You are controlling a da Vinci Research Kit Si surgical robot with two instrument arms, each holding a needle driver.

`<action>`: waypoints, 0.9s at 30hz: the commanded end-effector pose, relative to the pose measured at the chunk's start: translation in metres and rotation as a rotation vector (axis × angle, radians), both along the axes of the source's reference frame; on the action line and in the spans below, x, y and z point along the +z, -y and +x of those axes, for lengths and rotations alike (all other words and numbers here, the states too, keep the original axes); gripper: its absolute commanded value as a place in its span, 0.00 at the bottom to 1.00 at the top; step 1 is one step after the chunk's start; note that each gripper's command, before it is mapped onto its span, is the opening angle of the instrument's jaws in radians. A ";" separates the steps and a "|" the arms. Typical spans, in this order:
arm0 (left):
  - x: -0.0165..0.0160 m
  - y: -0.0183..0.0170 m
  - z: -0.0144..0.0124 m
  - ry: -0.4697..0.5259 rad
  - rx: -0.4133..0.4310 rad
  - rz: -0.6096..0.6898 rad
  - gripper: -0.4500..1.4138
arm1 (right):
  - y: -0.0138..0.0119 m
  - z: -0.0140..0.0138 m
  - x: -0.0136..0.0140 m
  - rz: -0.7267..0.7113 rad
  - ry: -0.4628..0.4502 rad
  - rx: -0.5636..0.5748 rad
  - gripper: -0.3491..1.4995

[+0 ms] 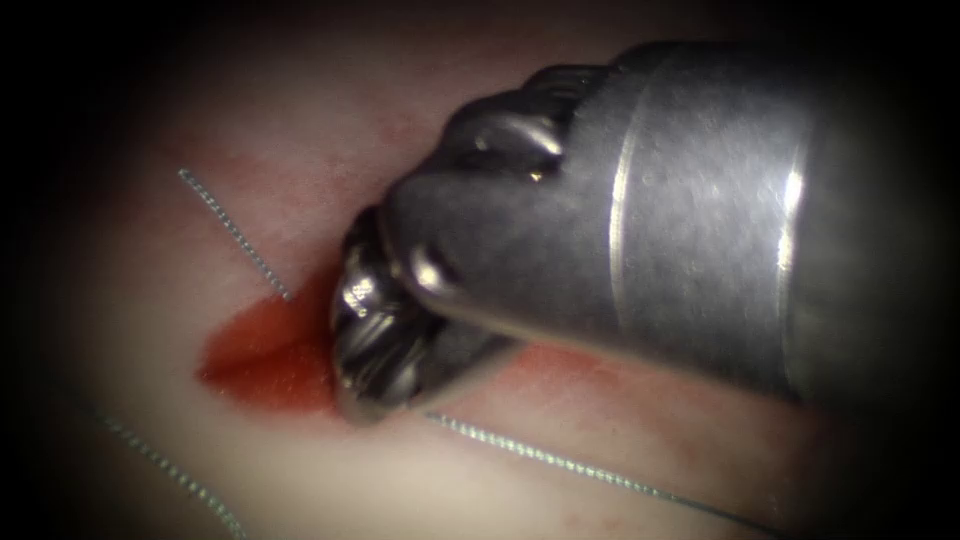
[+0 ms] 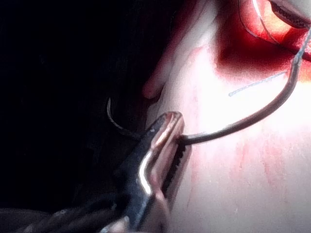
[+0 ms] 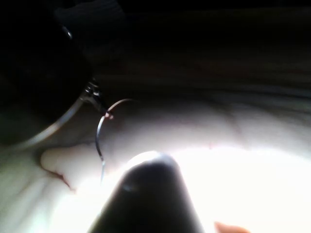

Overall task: Wound Closure
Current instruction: Pull the suture through with the right gripper.

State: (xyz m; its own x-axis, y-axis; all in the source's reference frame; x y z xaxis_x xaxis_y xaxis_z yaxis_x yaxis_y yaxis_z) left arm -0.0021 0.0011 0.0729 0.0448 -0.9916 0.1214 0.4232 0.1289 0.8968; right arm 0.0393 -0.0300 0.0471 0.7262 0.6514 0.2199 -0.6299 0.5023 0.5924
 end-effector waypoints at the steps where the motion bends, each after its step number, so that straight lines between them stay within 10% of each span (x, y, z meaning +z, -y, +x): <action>1: -0.0004 -0.0012 -0.0002 0.000 -0.002 -0.007 0.00 | -0.0010 0.0014 -0.0004 0.004 -0.008 0.004 0.25; 5: -0.0004 -0.0012 -0.0002 0.000 -0.002 -0.007 0.00 | -0.0007 0.0015 -0.0002 0.017 -0.012 -0.004 0.00; 15: -0.0004 -0.0011 -0.0004 -0.004 -0.003 -0.007 0.00 | -0.0009 -0.0009 -0.0015 0.072 0.007 -0.034 0.00; 27: -0.0004 -0.0011 -0.0006 -0.005 -0.005 -0.007 0.00 | 0.0028 -0.0149 -0.0034 0.103 0.089 0.000 0.00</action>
